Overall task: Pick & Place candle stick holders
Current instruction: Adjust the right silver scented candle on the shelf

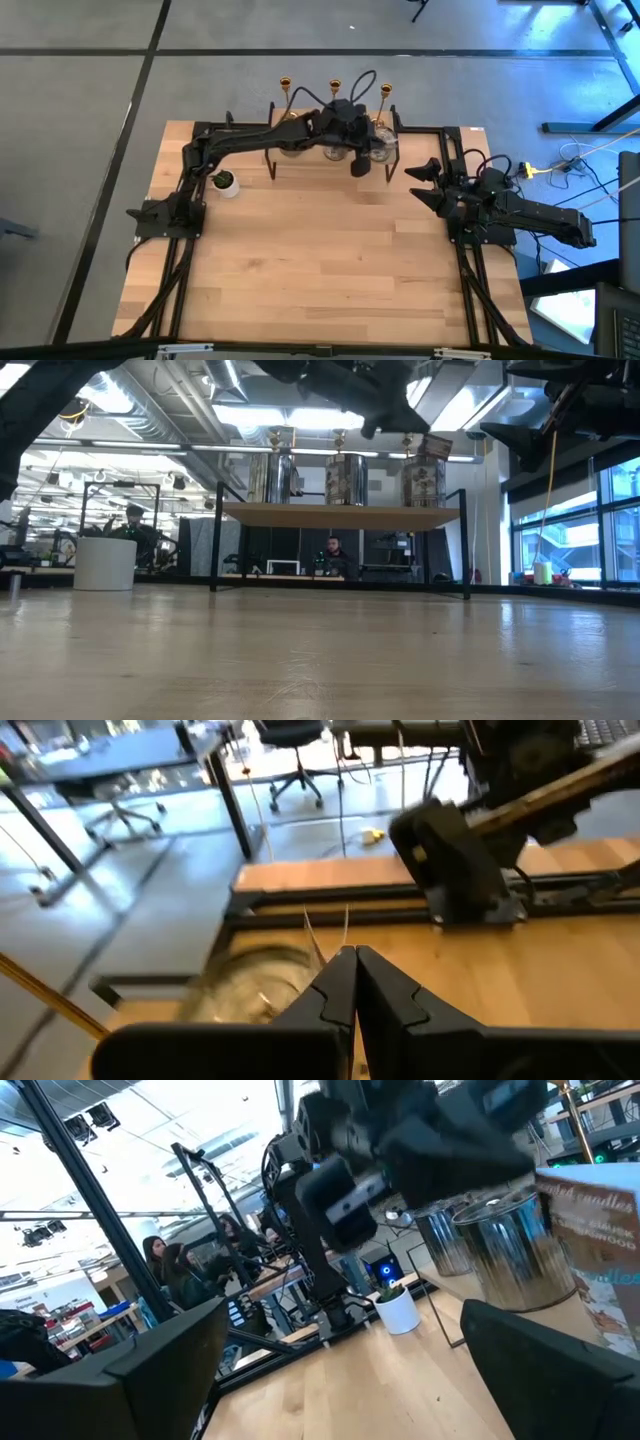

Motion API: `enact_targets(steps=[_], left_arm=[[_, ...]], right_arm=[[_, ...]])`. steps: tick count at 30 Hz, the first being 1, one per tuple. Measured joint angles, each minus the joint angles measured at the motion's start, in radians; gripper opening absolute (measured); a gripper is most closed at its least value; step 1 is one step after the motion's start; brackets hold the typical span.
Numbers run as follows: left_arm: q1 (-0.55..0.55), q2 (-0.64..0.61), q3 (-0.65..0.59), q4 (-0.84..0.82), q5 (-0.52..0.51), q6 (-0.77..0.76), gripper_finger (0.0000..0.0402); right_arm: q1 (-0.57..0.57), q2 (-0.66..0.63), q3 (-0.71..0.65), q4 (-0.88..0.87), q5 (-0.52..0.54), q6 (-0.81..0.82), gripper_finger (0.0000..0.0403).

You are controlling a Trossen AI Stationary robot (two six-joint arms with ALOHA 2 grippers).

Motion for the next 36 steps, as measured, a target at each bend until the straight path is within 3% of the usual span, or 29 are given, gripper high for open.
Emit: enact_targets(steps=[7,20,36], left_arm=[[0.015,-0.004,0.075,-0.012,-0.009,0.042,0.0002],[0.031,0.078,0.073,-0.035,0.005,-0.02,0.0002],[-0.009,0.073,0.073,-0.092,0.083,-0.009,0.0002]], right_arm=[[0.0,0.0,0.0,0.0,0.003,0.0,0.04],[0.0,0.0,0.0,-0.013,0.002,0.0,0.04],[0.0,0.0,0.0,-0.042,0.002,0.012,0.04]])
